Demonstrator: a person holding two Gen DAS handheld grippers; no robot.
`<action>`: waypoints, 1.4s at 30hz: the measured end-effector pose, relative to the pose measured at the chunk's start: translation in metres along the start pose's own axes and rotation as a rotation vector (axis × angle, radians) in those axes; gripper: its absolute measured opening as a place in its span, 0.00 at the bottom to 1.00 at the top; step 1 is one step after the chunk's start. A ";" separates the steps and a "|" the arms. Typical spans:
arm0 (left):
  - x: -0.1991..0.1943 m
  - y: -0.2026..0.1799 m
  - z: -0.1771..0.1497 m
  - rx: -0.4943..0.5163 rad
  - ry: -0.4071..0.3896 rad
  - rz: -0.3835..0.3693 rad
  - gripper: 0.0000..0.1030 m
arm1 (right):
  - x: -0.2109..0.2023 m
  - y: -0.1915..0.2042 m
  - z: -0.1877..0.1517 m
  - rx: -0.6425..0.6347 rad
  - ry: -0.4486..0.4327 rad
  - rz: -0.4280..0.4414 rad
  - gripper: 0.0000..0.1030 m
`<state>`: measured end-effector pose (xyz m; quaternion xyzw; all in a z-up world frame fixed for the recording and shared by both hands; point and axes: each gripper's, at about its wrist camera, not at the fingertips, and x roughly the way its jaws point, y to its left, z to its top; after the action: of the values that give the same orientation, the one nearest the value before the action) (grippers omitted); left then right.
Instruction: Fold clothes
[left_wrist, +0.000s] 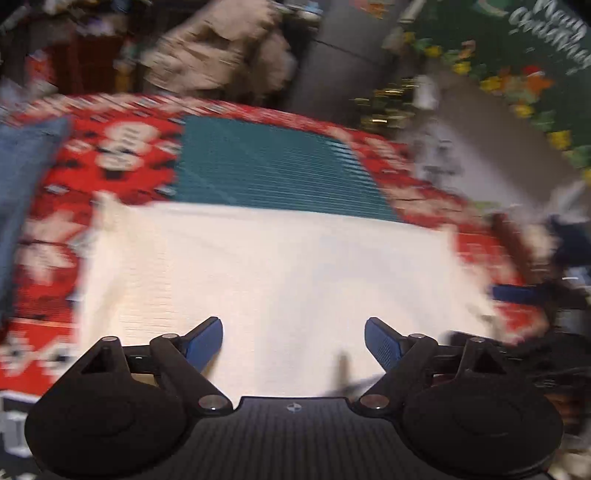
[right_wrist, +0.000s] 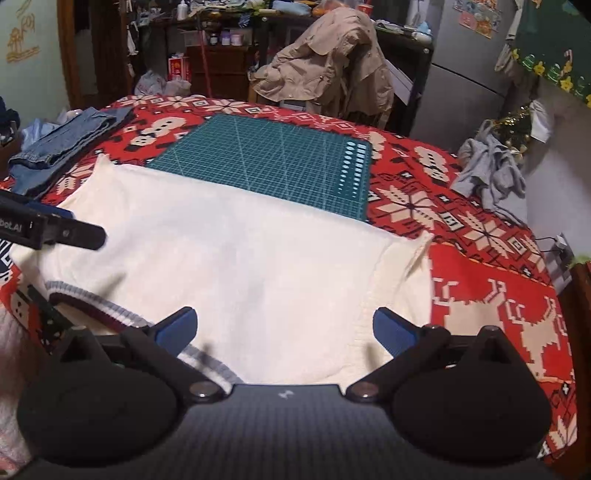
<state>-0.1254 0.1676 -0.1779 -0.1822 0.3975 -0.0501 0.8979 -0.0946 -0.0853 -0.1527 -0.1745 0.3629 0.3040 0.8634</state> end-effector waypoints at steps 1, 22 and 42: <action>0.004 -0.001 0.000 0.005 0.005 0.012 0.83 | 0.002 0.001 0.000 0.004 0.001 0.002 0.99; 0.043 -0.036 -0.004 0.275 0.060 0.233 1.00 | 0.045 -0.005 -0.003 0.057 0.125 0.043 0.99; 0.010 -0.017 0.022 0.052 0.054 0.139 0.27 | 0.015 -0.013 0.007 0.136 0.008 0.078 0.72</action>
<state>-0.1014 0.1560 -0.1648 -0.1292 0.4317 -0.0027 0.8927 -0.0743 -0.0862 -0.1580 -0.1026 0.3928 0.3116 0.8591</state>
